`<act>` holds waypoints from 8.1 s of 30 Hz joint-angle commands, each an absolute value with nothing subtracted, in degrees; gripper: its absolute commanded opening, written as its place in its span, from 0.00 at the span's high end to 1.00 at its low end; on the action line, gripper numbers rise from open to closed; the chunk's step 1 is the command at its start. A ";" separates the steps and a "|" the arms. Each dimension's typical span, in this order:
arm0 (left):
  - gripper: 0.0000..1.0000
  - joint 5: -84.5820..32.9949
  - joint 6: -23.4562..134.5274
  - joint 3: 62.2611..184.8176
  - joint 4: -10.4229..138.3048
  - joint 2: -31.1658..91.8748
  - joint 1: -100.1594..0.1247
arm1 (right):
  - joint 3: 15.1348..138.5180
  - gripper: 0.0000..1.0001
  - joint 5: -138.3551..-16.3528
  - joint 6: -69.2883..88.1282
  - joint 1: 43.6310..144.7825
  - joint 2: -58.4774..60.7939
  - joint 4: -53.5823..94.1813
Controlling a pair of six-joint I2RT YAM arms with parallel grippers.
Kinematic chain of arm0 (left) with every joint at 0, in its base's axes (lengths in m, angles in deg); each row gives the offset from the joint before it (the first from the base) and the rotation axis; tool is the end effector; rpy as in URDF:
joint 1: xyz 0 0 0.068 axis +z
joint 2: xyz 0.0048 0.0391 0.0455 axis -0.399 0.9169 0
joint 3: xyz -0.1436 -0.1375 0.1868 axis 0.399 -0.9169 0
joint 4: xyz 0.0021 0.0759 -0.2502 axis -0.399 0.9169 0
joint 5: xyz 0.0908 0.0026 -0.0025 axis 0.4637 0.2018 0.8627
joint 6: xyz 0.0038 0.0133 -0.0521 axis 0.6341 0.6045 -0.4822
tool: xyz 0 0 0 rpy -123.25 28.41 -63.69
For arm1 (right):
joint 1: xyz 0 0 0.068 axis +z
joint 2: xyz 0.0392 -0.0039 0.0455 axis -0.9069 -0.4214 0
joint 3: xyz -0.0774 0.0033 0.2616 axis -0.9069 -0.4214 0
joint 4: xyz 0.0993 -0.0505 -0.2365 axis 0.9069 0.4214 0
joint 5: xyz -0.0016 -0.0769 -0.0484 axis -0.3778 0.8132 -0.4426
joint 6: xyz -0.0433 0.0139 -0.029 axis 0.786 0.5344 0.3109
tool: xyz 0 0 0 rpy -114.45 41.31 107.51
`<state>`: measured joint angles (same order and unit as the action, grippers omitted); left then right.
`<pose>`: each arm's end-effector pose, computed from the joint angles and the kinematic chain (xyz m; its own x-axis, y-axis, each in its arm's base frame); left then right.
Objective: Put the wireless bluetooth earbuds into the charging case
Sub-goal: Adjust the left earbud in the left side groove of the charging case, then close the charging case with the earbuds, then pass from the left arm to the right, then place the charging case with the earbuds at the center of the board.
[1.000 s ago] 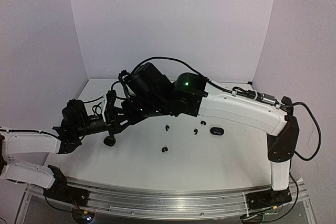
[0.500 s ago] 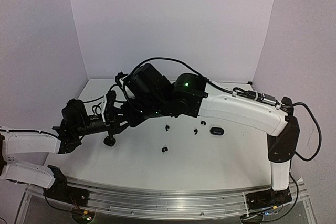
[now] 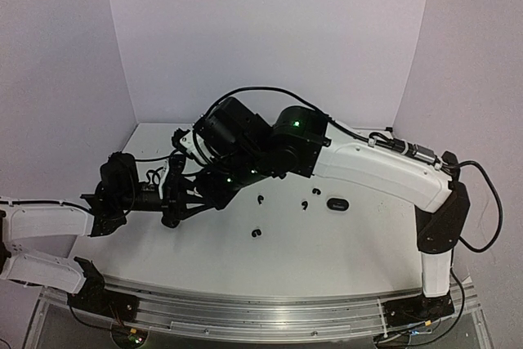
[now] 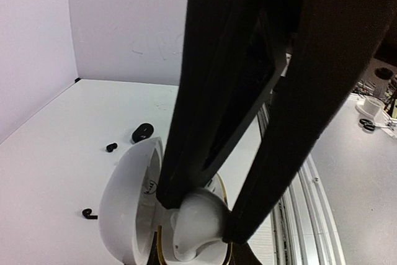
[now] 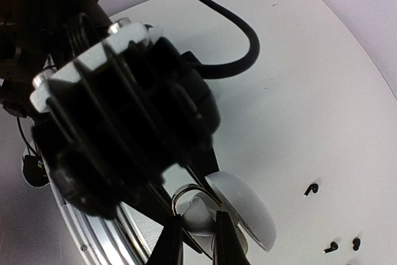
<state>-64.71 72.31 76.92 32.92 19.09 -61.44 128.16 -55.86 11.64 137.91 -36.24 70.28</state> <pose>0.1666 -0.1628 0.2357 0.0150 0.0662 -0.9977 0.9964 0.0819 0.0204 0.1439 0.4370 0.3683 -0.2673 -0.6017 -0.7526 -0.8565 0.5062 -0.1005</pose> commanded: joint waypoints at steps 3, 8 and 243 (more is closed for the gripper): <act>1.00 -76.56 77.04 81.59 34.13 18.48 -61.66 | 128.39 0.95 -59.84 15.76 137.94 -35.95 74.13; 1.00 -79.02 76.21 82.81 33.71 19.05 -61.66 | 129.35 0.95 -60.26 19.60 138.57 -37.46 74.17; 0.01 -60.13 62.00 85.75 38.43 28.52 -60.96 | 112.31 0.82 -112.05 18.98 80.69 -62.89 46.21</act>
